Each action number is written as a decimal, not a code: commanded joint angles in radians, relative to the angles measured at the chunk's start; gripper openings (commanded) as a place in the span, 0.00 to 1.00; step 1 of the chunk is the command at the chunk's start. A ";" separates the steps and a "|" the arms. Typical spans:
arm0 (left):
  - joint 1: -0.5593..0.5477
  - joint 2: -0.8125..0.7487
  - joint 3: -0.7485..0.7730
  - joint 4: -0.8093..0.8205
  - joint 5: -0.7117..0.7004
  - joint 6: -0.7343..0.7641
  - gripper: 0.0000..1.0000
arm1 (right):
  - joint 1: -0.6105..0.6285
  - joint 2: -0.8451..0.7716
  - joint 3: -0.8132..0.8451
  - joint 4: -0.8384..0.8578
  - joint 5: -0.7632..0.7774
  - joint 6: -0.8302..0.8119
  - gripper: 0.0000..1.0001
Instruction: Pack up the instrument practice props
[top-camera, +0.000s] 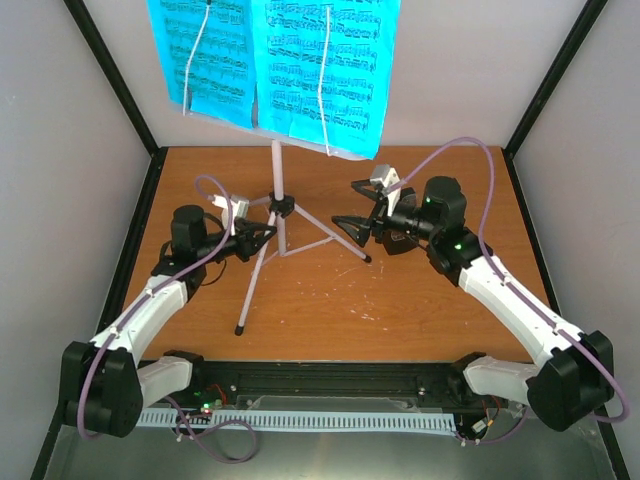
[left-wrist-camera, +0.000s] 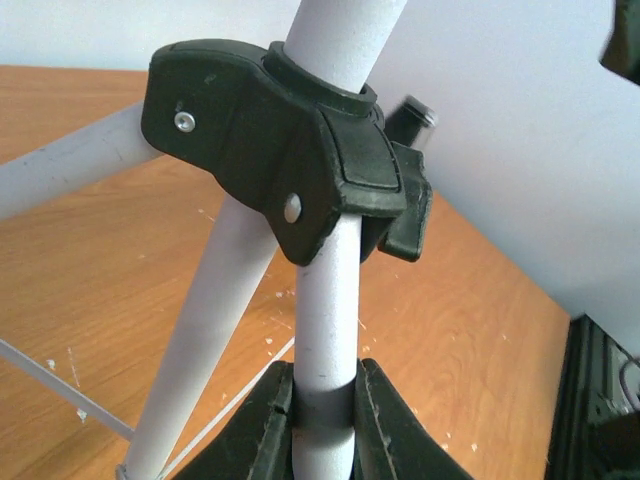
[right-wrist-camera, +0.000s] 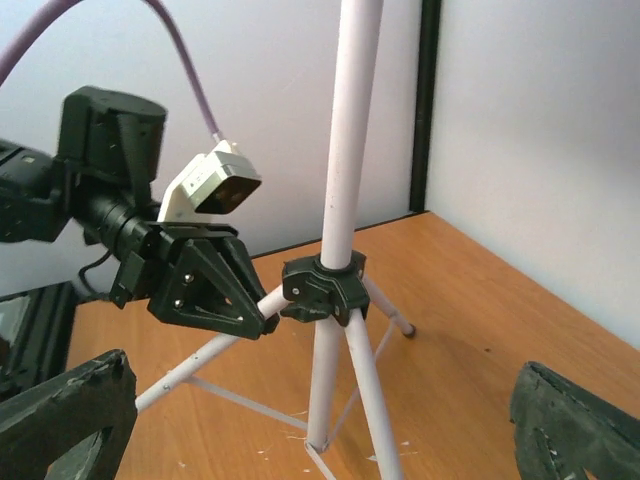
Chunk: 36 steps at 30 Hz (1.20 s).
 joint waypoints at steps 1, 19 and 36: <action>-0.023 -0.007 -0.042 0.277 -0.166 -0.200 0.00 | -0.005 -0.073 -0.054 0.081 0.116 0.038 1.00; -0.314 0.340 0.073 0.539 -0.417 -0.361 0.18 | -0.005 -0.346 -0.136 -0.245 0.490 0.193 1.00; -0.261 -0.176 0.104 -0.047 -0.451 -0.247 0.99 | -0.076 -0.459 -0.224 -0.346 0.544 0.450 1.00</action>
